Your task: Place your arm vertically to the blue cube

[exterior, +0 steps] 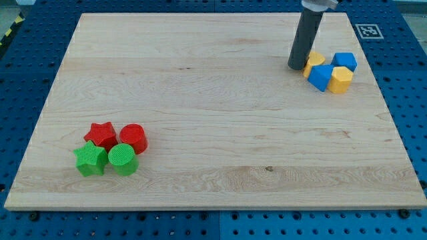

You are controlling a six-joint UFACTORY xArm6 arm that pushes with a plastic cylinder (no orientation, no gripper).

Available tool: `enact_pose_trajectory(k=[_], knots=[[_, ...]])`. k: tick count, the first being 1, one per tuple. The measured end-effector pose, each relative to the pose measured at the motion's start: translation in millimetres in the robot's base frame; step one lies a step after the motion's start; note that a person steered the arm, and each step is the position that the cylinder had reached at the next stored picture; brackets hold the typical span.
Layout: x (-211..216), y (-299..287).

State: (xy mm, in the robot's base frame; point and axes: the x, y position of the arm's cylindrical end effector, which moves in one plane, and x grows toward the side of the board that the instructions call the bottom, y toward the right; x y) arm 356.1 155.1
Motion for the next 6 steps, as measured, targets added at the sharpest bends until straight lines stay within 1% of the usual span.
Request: enact_pose_trajectory(k=[1,2,3,5,6], knots=[[-3.8,-14.4],[-52.4,-56.8],[-91.7,-30.7],[-90.1,118.4],[-61.2,170.4]])
